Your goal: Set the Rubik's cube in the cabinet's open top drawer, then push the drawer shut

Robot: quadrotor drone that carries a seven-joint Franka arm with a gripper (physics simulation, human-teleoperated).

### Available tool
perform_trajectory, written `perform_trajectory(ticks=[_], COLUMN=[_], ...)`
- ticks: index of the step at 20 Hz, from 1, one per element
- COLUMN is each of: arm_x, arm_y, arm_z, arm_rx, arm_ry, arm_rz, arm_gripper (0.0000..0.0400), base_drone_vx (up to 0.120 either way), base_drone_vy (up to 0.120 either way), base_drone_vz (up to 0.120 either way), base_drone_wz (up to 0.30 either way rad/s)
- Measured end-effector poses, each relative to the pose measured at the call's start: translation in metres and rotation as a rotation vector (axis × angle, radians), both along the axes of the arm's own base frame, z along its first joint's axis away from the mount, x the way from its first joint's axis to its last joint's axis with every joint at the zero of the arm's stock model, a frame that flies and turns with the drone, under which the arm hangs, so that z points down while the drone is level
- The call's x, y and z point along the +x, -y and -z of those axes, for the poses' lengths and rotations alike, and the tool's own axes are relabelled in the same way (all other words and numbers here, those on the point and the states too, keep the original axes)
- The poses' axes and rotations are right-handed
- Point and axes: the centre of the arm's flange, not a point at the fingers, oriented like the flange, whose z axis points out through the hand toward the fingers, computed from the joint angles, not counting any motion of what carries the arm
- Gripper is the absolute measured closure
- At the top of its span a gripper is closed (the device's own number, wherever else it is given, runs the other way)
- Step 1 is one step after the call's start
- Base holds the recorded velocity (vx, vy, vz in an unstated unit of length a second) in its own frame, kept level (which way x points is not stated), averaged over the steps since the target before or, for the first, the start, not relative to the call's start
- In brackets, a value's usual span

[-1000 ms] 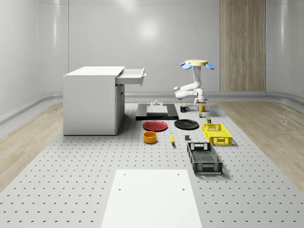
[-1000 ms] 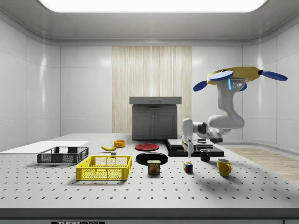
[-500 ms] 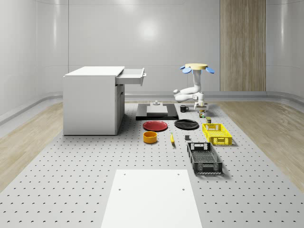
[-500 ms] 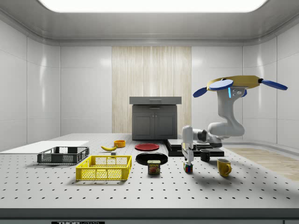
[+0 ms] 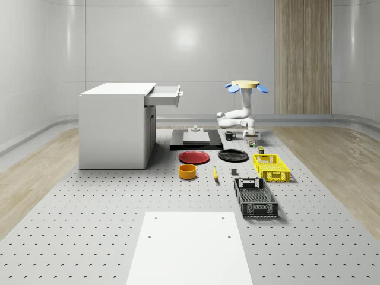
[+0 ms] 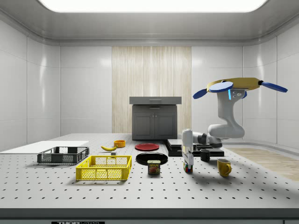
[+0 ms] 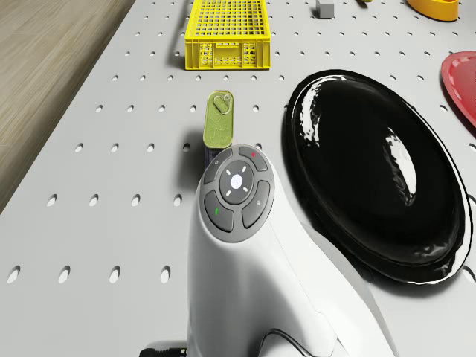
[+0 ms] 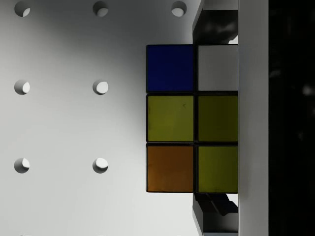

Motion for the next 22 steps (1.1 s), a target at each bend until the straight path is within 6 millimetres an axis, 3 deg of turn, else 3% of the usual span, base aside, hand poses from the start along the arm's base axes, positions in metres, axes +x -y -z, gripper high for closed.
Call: perform_trajectory(ticks=[5,9,14,22], arm_x=[0.000,0.000,0.000,0.000], arm_y=[0.000,0.000,0.000,0.000], arm_z=[-0.004,-0.006,-0.006,0.018], arm_rx=[0.000,0.000,0.000,0.000], arm_ry=[0.000,0.000,0.000,0.000], arm_rz=[0.000,0.000,0.000,0.000], arm_gripper=[0.0000,0.0042,0.0066,0.0074], base_drone_vx=[0.000,0.000,0.000,0.000], base_drone_vy=[0.000,0.000,0.000,0.000], base_drone_vz=[0.000,0.000,0.000,0.005], base_drone_wz=[0.000,0.000,0.000,0.000])
